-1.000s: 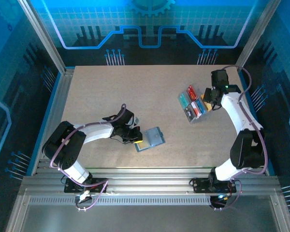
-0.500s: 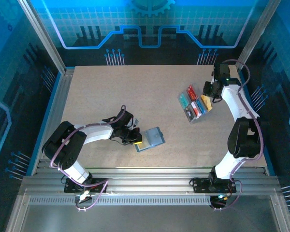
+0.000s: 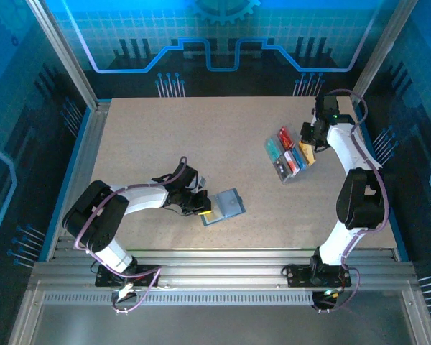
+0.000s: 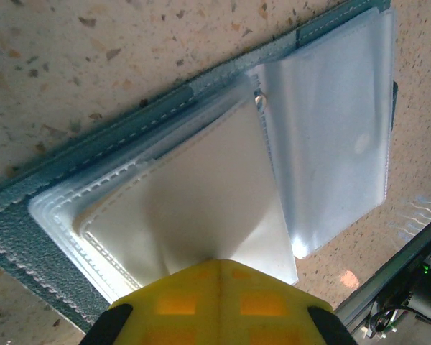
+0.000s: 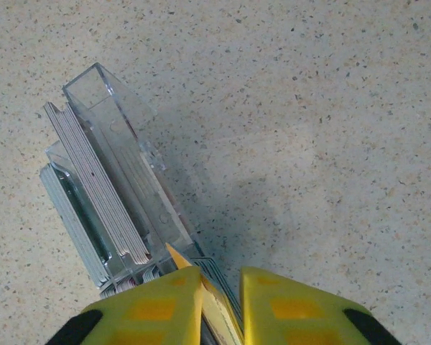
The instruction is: Put the credit cards into the card holder
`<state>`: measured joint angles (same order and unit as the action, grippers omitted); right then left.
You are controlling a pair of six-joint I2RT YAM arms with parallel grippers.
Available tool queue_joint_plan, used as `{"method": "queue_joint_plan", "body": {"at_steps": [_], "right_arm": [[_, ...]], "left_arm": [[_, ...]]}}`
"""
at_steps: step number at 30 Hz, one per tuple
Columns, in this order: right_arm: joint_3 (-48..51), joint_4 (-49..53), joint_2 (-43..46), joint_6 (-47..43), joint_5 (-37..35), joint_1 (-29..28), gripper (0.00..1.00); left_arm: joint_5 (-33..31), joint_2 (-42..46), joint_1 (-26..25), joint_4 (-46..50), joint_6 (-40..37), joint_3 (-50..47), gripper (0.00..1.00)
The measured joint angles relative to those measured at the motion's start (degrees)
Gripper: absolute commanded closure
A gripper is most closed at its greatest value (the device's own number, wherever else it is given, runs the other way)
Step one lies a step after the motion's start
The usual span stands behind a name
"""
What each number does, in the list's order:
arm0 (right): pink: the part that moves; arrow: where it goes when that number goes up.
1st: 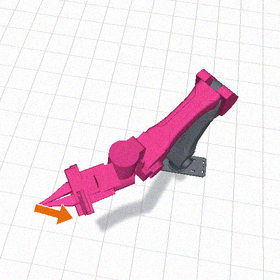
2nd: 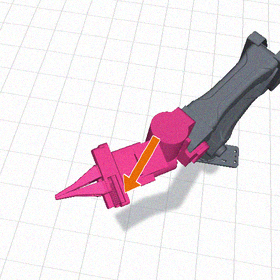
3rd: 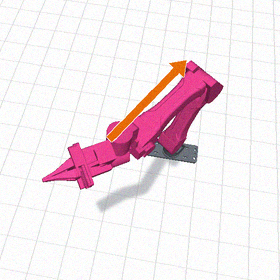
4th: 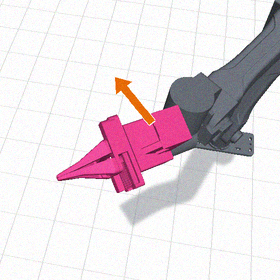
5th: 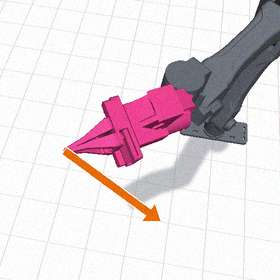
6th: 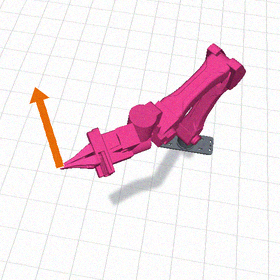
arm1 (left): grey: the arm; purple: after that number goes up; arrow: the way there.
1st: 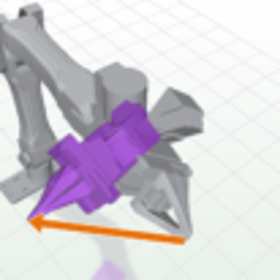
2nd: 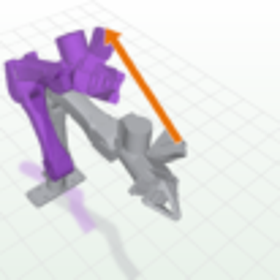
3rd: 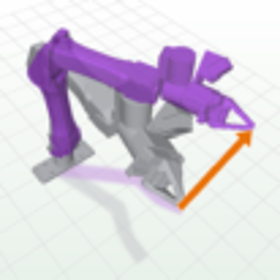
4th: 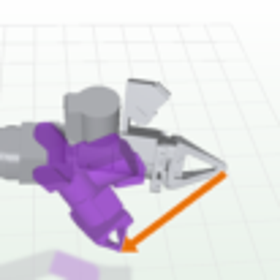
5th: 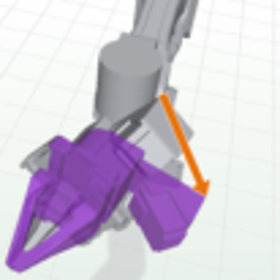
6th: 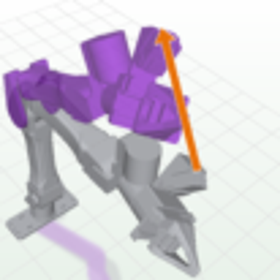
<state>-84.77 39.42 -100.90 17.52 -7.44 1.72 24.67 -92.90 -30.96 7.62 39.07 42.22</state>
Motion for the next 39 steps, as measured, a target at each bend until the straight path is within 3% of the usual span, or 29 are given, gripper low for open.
{"method": "queue_joint_plan", "body": {"at_steps": [6, 23, 31, 39], "right_arm": [[-0.52, 0.02, 0.26, -0.70, -0.04, -0.68, 0.89], [-1.62, 2.51, -0.70, -1.11, -2.86, -4.09, 0.85], [-2.67, 4.02, -1.14, -2.16, -4.87, -4.72, 0.99], [-5.81, 7.34, -1.14, -2.67, -9.94, -6.25, 1.00]], "left_arm": [[0.00, 0.00, -0.02, -0.02, 0.00, 0.00, 0.96], [0.04, 0.00, 0.00, -0.57, 0.00, -0.28, 0.97], [0.04, 0.00, 0.04, -0.57, 0.00, -0.31, 0.97], [0.04, 0.00, 0.04, -0.61, 0.00, -0.33, 0.97]]}}
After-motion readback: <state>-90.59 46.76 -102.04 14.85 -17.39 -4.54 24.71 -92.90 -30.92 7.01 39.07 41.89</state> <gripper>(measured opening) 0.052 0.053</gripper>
